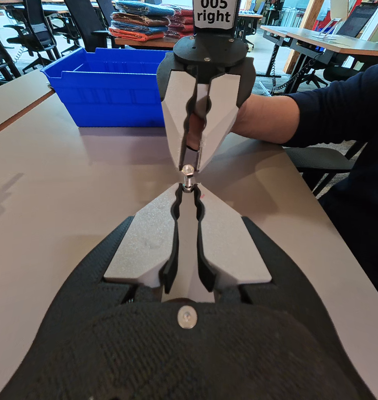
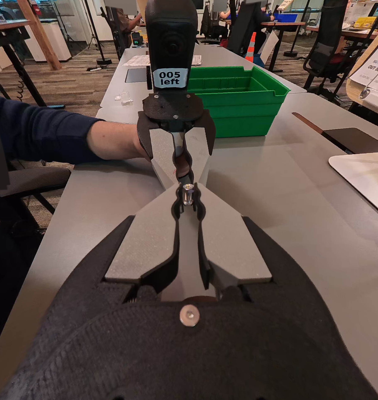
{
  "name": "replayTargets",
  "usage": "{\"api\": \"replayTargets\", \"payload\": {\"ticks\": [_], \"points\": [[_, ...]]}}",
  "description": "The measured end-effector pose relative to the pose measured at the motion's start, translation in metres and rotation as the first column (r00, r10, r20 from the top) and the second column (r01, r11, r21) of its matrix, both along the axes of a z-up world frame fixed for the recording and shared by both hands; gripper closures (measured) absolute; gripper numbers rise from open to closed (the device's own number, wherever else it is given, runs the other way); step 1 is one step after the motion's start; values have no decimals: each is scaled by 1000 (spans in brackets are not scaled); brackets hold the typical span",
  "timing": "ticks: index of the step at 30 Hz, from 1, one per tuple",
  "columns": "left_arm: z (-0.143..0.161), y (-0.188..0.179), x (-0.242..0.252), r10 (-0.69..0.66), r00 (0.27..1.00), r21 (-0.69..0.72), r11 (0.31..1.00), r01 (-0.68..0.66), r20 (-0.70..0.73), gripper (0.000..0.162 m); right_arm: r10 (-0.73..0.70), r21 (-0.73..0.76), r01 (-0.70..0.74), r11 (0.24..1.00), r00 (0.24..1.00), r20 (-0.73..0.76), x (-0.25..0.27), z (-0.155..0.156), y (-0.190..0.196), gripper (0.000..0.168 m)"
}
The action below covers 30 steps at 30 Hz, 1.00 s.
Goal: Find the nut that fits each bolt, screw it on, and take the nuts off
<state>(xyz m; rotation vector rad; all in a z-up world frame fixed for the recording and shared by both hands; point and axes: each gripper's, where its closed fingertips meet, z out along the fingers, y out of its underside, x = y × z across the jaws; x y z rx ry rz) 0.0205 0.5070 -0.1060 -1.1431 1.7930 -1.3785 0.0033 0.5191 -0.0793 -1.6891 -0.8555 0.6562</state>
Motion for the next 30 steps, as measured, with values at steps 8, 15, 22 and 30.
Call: {"api": "replayTargets", "payload": {"ticks": [8,15,22,30], "points": [[0,-1,0,-1,1000,3,1000,1,1,154,6,2,-6,1000,1000,1,1,0,-1,161],[1,0,0,2,1000,1,1000,-2,5,153,5,0,-5,1000,1000,-4,2,-1,-1,161],[-2,-1,0,5,1000,15,1000,-5,-8,153,2,-11,-2,1000,1000,13,2,-4,-1,161],[-11,-2,3,12,999,52,999,-9,-44,154,-6,-40,10,999,995,97,4,-13,-3,161]]}}
